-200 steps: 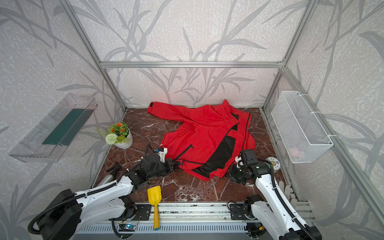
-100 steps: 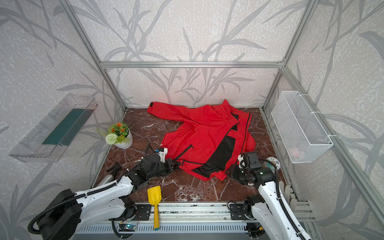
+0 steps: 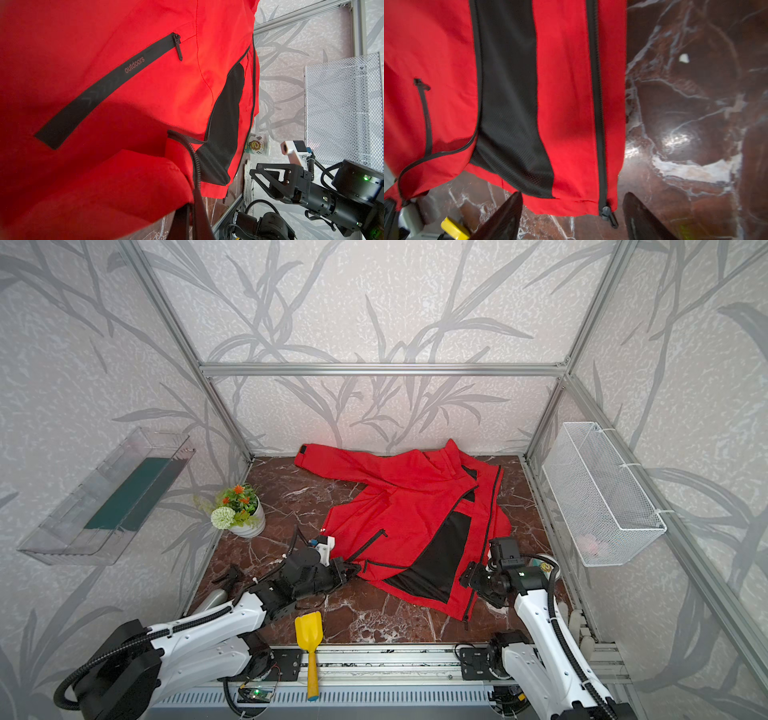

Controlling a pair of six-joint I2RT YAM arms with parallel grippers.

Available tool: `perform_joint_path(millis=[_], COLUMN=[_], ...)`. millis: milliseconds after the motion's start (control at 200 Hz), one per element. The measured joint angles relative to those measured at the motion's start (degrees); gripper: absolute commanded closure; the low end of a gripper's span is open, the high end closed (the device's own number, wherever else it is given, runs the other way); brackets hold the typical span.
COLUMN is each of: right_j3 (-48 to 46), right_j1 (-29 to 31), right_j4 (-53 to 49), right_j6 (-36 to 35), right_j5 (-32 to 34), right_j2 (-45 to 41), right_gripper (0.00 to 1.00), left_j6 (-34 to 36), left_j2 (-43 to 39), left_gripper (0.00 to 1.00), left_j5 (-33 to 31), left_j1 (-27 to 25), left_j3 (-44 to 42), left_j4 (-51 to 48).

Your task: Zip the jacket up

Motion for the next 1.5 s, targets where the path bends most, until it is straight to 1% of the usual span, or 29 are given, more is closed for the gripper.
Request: perform_joint_path(millis=[70, 185, 305, 435, 480, 525, 570, 600, 655, 690, 750, 795, 865, 950, 1050, 1160, 1245, 1330, 1415, 1500], right_j3=[-0.33, -2.14, -5.51, -6.56, -6.56, -6.56, -6.56, -6.56, -6.56, -6.56, -6.49, -6.14, -4.15, 0.11, 6.38, 14.4, 21.49, 26.93, 30.21, 33.2], right_j1=[-0.09, -0.24, -0.81, -1.01, -1.03, -1.03, -1.03, -1.03, -1.03, -1.03, -1.03, -1.03, -1.03, -0.85, 0.74, 5.2, 10.73, 16.11, 20.46, 23.58], right_j4=[1.66, 6.54, 13.16, 16.92, 18.21, 19.43, 20.44, 21.24, 22.56, 23.28, 23.8, 23.3, 20.59, 15.76, 9.7, 3.04, -2.05, -5.31, -7.26, -8.79], right_j6=[0.44, 0.72, 0.7, 0.09, -0.26, -0.87, -1.42, -1.73, -2.01, -1.99, -1.97, -1.97, -1.84, -1.92, -2.1, -2.29, -2.45, -2.34, -2.25, -2.1], right_j5=[2.14, 3.93, 2.01, 0.72, 0.0, -1.16, -2.49, -3.58, -5.25, -6.08, -6.91, -7.02, -6.12, -3.04, 3.98, 13.73, 21.11, 26.01, 27.65, 27.12], right_j2=[0.98, 2.73, 4.85, 7.91, 8.63, 9.14, 9.46, 9.64, 9.88, 10.03, 10.23, 10.4, 10.88, 11.04, 11.04, 12.5, 17.25, 23.76, 29.9, 36.06], right_gripper=[0.12, 0.1, 0.1, 0.1, 0.12, 0.16, 0.22, 0.31, 0.55, 0.66, 0.9, 1.0, 1.0, 1.0, 1.0, 1.0, 1.0, 1.0, 1.0, 1.0], left_j6=[0.07, 0.07, 0.09, 0.11, 0.11, 0.13, 0.13, 0.13, 0.13, 0.13, 0.17, 0.31, 0.52, 0.61, 0.72, 1.38, 2.08, 3.04, 3.58, 3.96], left_j2=[-0.04, -0.04, -0.04, -0.24, -0.39, -0.55, -0.61, -0.63, -0.63, -0.63, -0.63, -0.63, -0.63, -0.68, -0.68, -0.22, 0.66, 1.29, 1.86, 2.14], left_gripper=[1.0, 1.0, 1.0, 1.0, 1.0, 1.0, 1.0, 1.0, 1.0, 1.0, 1.0, 1.0, 1.0, 1.0, 1.0, 1.0, 1.0, 1.0, 1.0, 1.0], left_j5=[0.0, 0.02, 0.0, 0.0, -0.02, -0.02, -0.02, -0.02, -0.02, -0.02, -0.02, -0.02, -0.02, -0.02, -0.02, -0.31, -0.7, -1.2, -1.9, -2.32], left_j1=[0.0, 0.0, 0.0, 0.0, 0.0, 0.0, 0.0, 0.0, 0.0, 0.0, 0.0, 0.0, 0.0, 0.0, -0.09, -0.79, -1.77, -2.75, -3.63, -4.17], left_j3=[0.0, 0.0, 0.02, 0.11, 0.11, 0.11, 0.11, 0.11, 0.11, 0.11, 0.17, 0.33, 0.81, 1.07, 1.07, 1.44, 2.86, 4.26, 5.14, 5.25], left_j4=[-0.07, -0.11, -0.31, -0.79, -0.96, -1.09, -1.16, -1.2, -1.44, -1.55, -1.88, -2.16, -2.45, -2.47, -3.02, -3.67, -4.57, -5.11, -5.51, -5.77])
